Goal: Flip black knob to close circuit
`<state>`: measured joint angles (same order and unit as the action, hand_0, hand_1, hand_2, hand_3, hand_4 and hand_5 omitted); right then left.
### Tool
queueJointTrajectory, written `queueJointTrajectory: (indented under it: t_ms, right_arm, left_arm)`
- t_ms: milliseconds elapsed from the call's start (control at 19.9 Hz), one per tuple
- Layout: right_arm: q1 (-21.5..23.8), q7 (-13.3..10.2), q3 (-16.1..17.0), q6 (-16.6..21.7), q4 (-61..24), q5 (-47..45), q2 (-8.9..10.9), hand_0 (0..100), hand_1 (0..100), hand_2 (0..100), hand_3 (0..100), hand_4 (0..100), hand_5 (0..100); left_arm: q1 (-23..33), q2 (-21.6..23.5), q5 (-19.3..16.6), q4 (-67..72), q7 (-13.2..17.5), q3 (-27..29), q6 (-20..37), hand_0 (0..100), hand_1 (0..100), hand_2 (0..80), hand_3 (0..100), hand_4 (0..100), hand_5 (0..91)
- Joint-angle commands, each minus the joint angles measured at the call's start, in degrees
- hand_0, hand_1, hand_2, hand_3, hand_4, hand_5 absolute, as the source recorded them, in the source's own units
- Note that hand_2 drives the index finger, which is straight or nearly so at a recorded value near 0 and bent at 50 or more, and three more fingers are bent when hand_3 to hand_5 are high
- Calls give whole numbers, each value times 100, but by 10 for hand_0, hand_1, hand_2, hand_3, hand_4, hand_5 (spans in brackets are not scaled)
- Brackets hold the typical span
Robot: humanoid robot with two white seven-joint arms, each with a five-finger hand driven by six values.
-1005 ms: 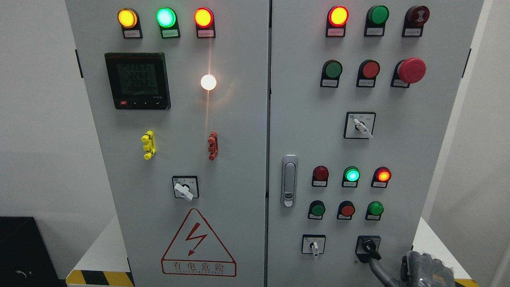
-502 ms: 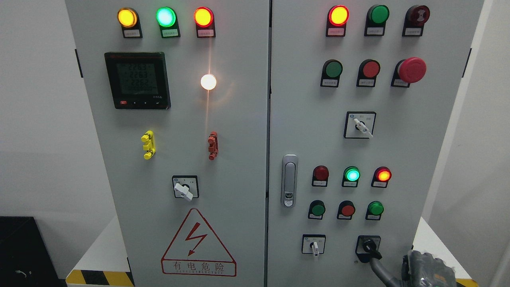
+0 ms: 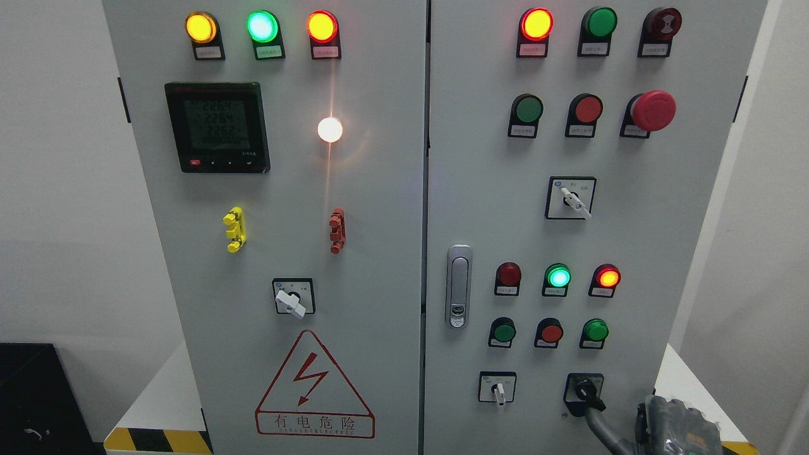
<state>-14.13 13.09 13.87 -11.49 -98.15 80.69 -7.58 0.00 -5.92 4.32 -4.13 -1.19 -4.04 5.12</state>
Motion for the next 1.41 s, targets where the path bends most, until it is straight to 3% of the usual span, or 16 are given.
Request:
queueJointTrajectory:
  t_ms: [0,553,703,904,1105,1356]
  right_arm:
    - [77,-17,-349,6,7,-1,-7,0,0,953,1000,949,953]
    - [499,-193,-745,103,-221,-545,-7,0,0,944,1000,943,952]
    - [692,-430,-868,121,-423,-1081,-7,0,0,920,1000,926,929]
    - [1078,-553,-1034,129,-862,-1590,-7,0,0,872,1000,908,897]
    - [1465,-842,-1149,339,-1205,-2363,11,0,0,776,1000,867,796]
    - [1992,-1256,-1141,376,-1715,-3883,29,0,11,624,875,779,706]
  left_arm:
    - [35,3,-1,0,5,0,-2,120,556,0,0,0,0]
    - [35,3,-1,0,5,0,-2,120,556,0,0,0,0]
    - [35,3,-1,0,5,0,-2,120,556,0,0,0,0]
    - [35,3,-1,0,5,0,-2,120,556,0,0,0,0]
    - [35,-6,-1,0,5,0,-2,120,556,0,0,0,0]
    - [35,3,-1,0,5,0,-2,120,556,0,0,0,0]
